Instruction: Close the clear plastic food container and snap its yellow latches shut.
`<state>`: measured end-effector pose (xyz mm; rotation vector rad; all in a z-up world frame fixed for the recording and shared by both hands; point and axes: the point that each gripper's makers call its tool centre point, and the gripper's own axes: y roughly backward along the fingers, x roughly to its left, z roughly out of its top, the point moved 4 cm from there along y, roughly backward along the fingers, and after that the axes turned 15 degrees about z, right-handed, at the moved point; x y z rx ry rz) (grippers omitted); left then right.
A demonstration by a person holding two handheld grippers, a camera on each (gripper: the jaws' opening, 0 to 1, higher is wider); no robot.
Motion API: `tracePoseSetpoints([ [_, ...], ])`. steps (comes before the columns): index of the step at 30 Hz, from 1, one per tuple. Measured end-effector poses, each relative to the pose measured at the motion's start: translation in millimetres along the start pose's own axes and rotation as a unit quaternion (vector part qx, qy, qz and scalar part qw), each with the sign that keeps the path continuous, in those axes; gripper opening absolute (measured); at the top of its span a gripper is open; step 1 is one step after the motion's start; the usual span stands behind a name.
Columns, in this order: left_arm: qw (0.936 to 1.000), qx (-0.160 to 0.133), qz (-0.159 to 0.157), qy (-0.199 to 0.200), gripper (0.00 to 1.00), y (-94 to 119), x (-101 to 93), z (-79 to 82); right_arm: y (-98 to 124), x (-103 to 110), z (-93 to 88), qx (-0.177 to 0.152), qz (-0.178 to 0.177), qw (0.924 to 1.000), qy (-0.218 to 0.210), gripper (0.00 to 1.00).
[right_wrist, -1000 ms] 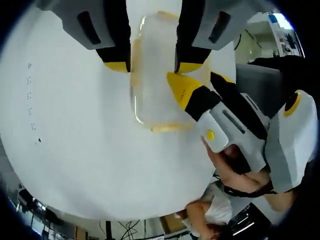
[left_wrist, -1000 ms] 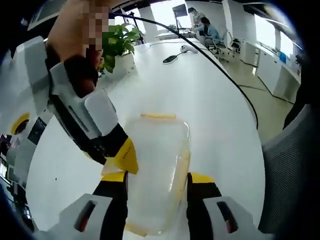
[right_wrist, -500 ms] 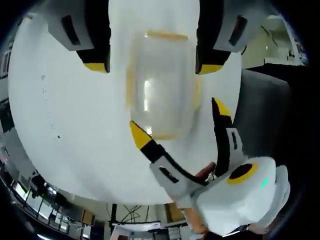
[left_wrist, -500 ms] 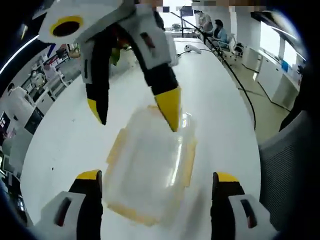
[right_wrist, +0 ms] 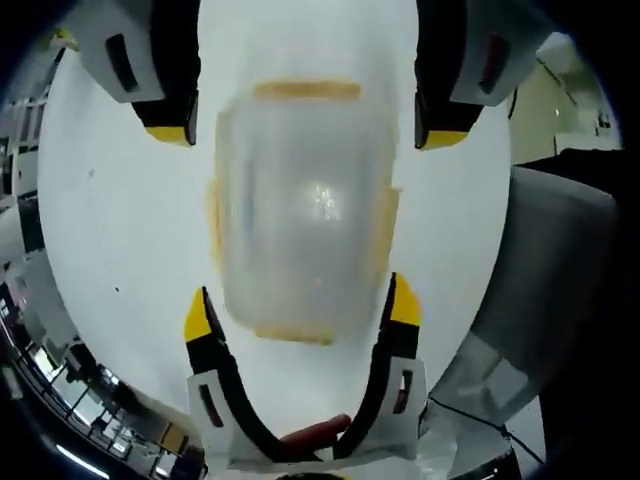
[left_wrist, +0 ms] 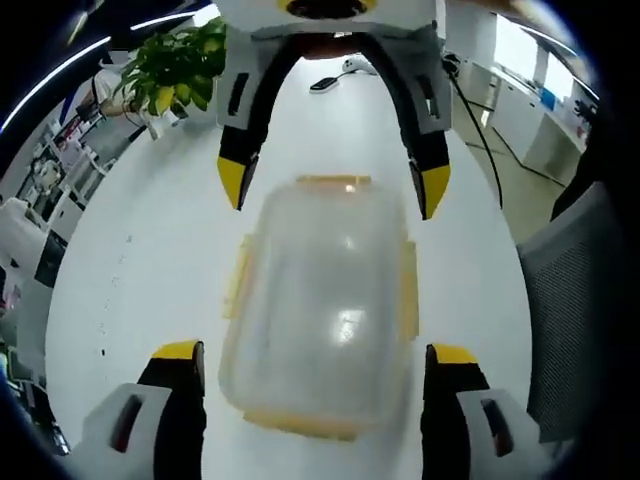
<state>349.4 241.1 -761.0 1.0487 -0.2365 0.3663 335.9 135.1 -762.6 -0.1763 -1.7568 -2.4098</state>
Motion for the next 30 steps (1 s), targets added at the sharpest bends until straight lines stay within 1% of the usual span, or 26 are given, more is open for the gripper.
tracePoseSetpoints([
  [2,0.9999,0.005,-0.01,0.001,0.85,-2,-3.5,-0.9,-1,-3,-2.3,-0.004,-0.009,0.9999,-0.005,0.88],
  [3,0.9999,0.006,-0.009,0.0,0.84,-2,-4.2,-1.1,-1,-2,-4.1,-0.006,-0.008,0.9999,-0.005,0.86],
  [5,0.9998,0.012,-0.005,-0.012,0.83,-4,-5.7,-3.6,-1,-2,-4.8,-0.007,-0.011,0.9999,-0.006,0.82],
  [6,0.9997,0.013,-0.001,-0.021,0.82,-4,-5.5,-4.1,-1,-3,-4.6,-0.013,-0.014,0.9998,-0.003,0.79],
  [8,0.9997,0.013,0.001,-0.021,0.8,-4,-4.5,-4.4,-3,-1,-4.9,-0.015,-0.005,0.9999,-0.006,0.77],
  [9,0.9997,0.013,0.001,-0.022,0.78,-4,-4.4,-4.4,-4,-1,-5.4,-0.016,-0.003,0.9998,-0.008,0.77],
  [10,0.9997,0.011,-0.001,-0.022,0.77,-4,-4.5,-3.8,-6,-1,-7.2,-0.013,0.0,0.9999,-0.007,0.77],
  [12,0.9997,0.01,-0.002,-0.02,0.77,-5,-4.9,-3.7,-5,-1,-7.6,-0.013,0.005,0.9999,-0.007,0.77],
  [15,0.9998,0.011,-0.002,-0.014,0.77,-5,-7.0,-3.5,-7,-1,-6.6,0.0,0.013,0.9999,0.002,0.76],
  [19,0.9997,0.02,-0.004,-0.011,0.78,-5,-9.2,-5.2,-8,-1,-4.2,0.014,0.015,0.9997,0.015,0.76],
  [21,0.9996,0.024,-0.005,-0.011,0.78,-4,-10.4,-7.0,-9,0,-2.5,0.003,0.017,0.9996,0.02,0.75],
  [24,0.9996,0.026,-0.002,-0.007,0.78,-1,-11.2,-9.8,-9,0,-0.8,-0.003,0.017,0.9996,0.024,0.75],
  [30,0.9996,0.029,-0.002,-0.005,0.79,2,-11.5,-16.3,-12,1,7.9,0.001,0.016,0.9995,0.026,0.75],
])
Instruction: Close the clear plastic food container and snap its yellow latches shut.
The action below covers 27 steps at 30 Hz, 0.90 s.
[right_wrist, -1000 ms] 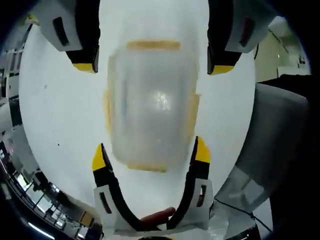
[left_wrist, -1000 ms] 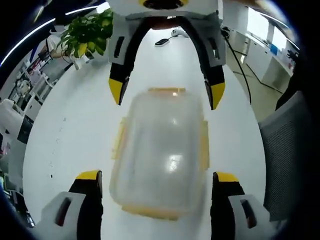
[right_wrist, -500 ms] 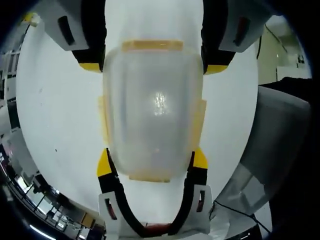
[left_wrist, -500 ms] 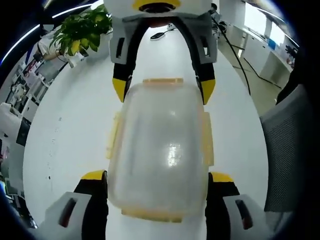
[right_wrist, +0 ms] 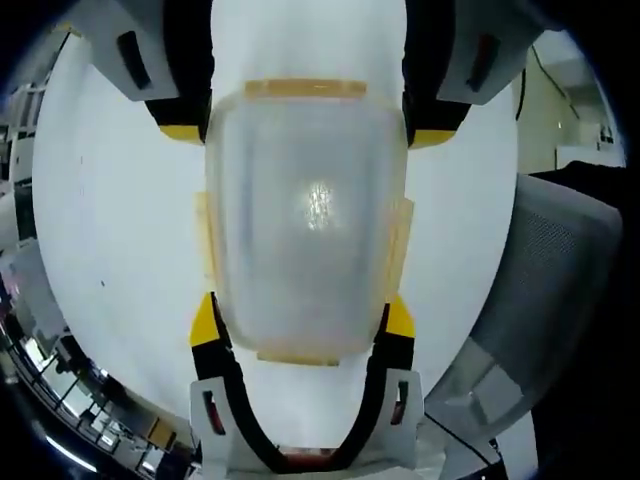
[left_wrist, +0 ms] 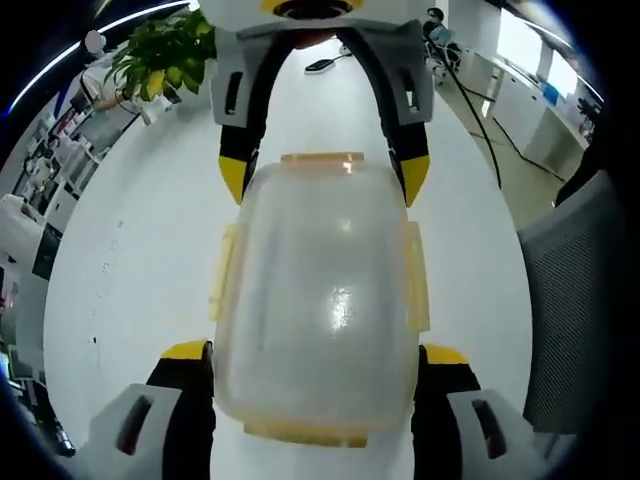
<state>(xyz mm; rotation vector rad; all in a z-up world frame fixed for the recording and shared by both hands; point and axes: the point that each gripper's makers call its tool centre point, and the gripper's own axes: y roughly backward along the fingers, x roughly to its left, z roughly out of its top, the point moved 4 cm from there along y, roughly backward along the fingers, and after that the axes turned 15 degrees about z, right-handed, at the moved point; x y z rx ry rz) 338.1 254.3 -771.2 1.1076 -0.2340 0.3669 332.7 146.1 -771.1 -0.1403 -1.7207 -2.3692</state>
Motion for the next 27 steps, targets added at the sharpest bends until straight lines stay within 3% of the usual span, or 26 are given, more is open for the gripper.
tracePoseSetpoints([
  [12,0.9999,0.005,0.004,0.008,0.79,10,1.1,-20.6,-6,-2,21.7,0.0,0.001,1.0,0.008,0.76],
  [18,0.9998,0.019,0.001,-0.004,0.79,19,6.9,-44.5,-14,-5,45.5,-0.017,-0.001,0.9998,0.007,0.76],
  [27,0.9998,0.021,0.001,-0.003,0.8,31,17.6,-75.3,-23,-14,76.6,-0.014,-0.003,0.9999,0.006,0.76],
])
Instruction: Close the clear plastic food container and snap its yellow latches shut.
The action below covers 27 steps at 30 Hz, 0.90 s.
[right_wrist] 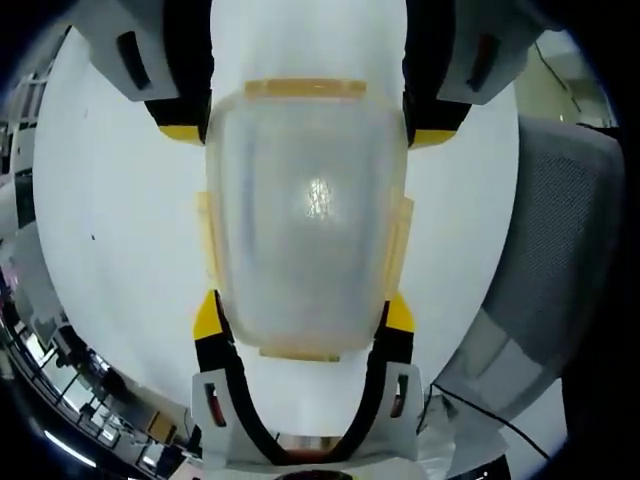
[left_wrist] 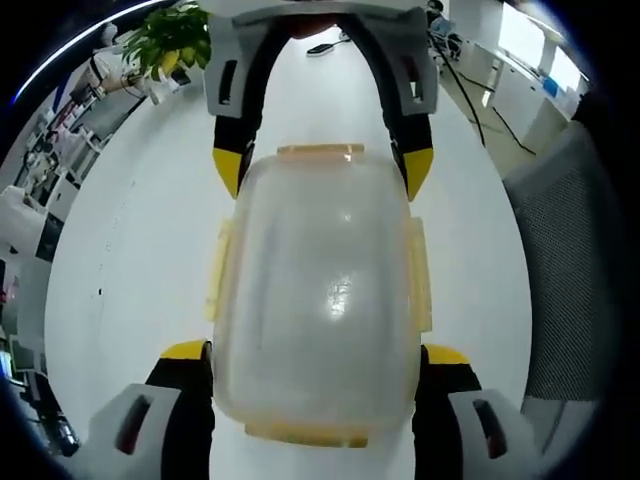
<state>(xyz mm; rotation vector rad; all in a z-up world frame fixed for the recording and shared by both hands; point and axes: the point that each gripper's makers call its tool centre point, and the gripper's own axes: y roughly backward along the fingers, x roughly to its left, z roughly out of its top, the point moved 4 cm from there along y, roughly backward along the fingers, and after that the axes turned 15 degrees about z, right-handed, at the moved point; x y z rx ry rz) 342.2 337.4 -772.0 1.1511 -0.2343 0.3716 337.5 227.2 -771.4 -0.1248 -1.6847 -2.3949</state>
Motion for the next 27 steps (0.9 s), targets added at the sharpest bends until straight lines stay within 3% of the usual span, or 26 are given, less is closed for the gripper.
tracePoseSetpoints([
  [6,1.0,-0.004,0.0,0.002,0.8,2,6.8,-12.2,-4,-7,13.8,0.015,-0.002,0.9999,-0.003,0.76],
  [17,1.0,-0.007,-0.004,0.0,0.8,7,29.1,-45.7,-12,-26,45.9,0.012,-0.006,0.9998,-0.012,0.76],
  [27,0.9997,-0.017,-0.013,0.012,0.82,2,46.5,-54.7,-12,-44,54.7,0.029,-0.01,0.9993,-0.023,0.76],
])
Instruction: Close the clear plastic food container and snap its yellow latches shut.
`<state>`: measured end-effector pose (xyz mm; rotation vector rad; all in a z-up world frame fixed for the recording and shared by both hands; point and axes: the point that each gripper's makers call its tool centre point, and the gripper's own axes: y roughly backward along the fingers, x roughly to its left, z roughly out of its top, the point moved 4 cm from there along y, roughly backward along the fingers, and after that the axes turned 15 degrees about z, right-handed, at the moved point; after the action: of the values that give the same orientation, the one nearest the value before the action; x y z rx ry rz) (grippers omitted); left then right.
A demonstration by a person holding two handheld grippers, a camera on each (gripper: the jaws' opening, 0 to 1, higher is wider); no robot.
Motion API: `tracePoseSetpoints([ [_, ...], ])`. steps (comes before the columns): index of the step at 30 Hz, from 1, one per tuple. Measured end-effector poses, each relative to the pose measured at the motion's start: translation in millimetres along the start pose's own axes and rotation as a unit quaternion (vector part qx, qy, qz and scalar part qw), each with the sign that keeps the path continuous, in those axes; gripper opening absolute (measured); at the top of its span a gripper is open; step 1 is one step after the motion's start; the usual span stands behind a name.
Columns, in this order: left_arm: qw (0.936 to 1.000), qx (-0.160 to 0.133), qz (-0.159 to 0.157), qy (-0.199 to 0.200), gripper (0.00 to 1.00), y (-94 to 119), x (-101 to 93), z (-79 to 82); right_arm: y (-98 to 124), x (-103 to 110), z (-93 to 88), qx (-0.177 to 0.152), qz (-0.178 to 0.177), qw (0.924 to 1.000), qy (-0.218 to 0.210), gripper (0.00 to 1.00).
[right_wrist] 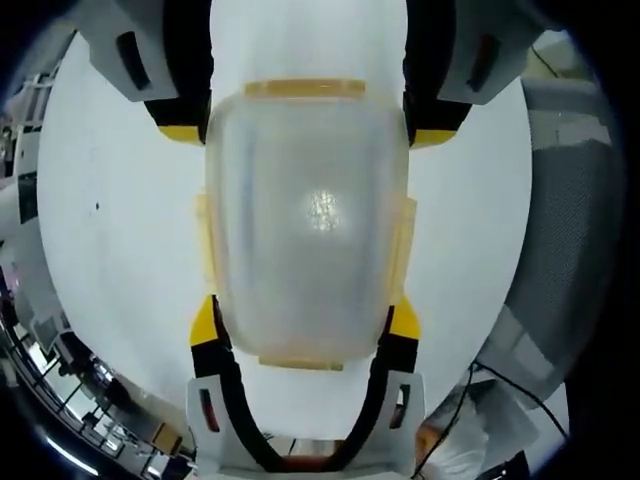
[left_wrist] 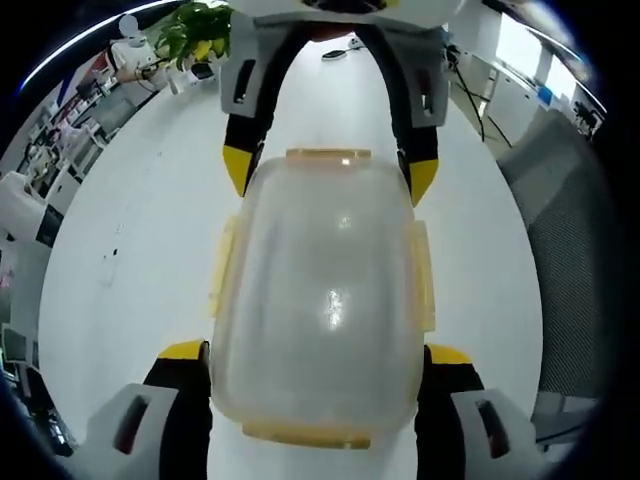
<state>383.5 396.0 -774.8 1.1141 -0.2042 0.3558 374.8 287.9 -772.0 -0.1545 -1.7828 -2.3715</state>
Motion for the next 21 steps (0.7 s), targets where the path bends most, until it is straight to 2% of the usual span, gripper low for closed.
tracePoseSetpoints([
  [5,0.9995,0.025,-0.002,-0.017,0.82,-4,7.5,-1.7,0,-6,2.5,0.008,-0.005,0.9999,-0.007,0.76],
  [10,0.9998,0.008,-0.003,-0.019,0.82,-6,20.5,-4.9,1,-16,4.4,0.007,-0.012,0.9998,-0.016,0.77],
  [14,0.9998,0.007,-0.004,-0.02,0.82,-8,26.3,-5.3,1,-23,5.3,0.012,-0.016,0.9997,-0.017,0.77],
  [18,0.9999,0.002,-0.002,-0.014,0.82,-10,38.6,-8.7,2,-38,8.0,0.004,-0.02,0.9997,-0.012,0.77],
  [21,1.0,0.0,0.001,-0.006,0.82,-12,47.8,-10.6,3,-48,10.8,0.012,-0.022,0.9997,-0.008,0.77],
])
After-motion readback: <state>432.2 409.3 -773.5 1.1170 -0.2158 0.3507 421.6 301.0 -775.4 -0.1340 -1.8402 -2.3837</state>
